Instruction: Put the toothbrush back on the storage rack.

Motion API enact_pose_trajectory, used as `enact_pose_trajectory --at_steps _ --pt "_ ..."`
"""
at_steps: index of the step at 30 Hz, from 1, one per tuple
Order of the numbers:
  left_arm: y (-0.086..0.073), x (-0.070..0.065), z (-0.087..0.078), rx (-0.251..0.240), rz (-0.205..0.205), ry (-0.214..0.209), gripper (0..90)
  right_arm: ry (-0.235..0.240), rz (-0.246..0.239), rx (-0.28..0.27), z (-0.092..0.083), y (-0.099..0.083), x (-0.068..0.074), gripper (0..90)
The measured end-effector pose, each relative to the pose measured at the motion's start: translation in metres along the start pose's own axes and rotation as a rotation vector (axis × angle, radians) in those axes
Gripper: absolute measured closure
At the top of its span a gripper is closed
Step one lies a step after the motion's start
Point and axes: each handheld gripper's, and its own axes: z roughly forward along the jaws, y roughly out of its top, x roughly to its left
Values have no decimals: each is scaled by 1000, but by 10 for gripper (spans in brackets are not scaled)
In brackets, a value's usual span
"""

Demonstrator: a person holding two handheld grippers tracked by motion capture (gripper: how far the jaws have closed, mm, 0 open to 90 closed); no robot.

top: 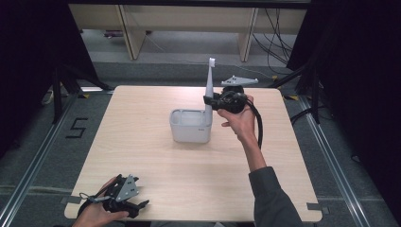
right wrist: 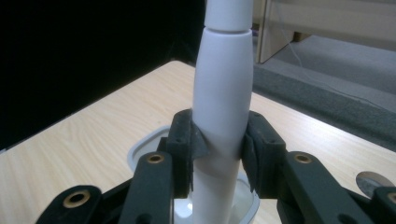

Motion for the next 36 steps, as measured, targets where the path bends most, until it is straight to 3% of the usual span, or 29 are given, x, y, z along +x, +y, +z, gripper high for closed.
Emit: enact_pose_trajectory --at_steps 1,4,5,13,14,18,21,22,24,25,27,29,32,33,34,35,36 --pt "0 0 0 0 1 0 163 2 23 0 1 0 1 668" --pt "0 0 0 -1 -2 0 164 -12 5 -4 6 1 -1 668" --pt "0 0 0 -2 -3 0 163 6 23 -2 8 1 0 668" --pt "0 -1 1 -17 -18 3 164 -20 50 11 17 -2 -4 668" --pt "0 0 -1 0 1 -1 164 -18 46 12 18 -2 -5 668" --pt "0 -1 0 -17 -18 4 164 -28 41 14 23 -4 -7 668" --pt "1 1 -2 23 11 -18 164 -33 53 21 25 -6 -7 668" --pt "0 -2 1 -27 -28 7 164 -32 47 26 26 -6 -8 668" --pt "0 -1 0 -12 -11 6 163 -39 37 31 28 -7 -9 667" --pt "0 -1 0 -20 -20 2 164 -35 51 37 29 -8 -9 667" --pt "0 -2 1 -28 -29 3 164 -43 28 36 31 -9 -10 668" --pt "0 -2 1 -28 -28 3 164 -48 62 53 32 -10 -8 667" --pt "0 -2 1 -29 -29 3 163 -48 59 53 34 -14 -10 667" --pt "0 0 -1 -10 -8 0 164 -50 65 59 35 -17 -9 667" --pt "1 1 -2 20 2 -23 163 -60 35 61 35 -18 -12 667" --pt "0 -1 1 -24 -26 6 164 -51 70 60 36 -20 -11 667" --pt "0 -1 0 -18 -18 0 164 -48 64 56 37 -23 -12 667"
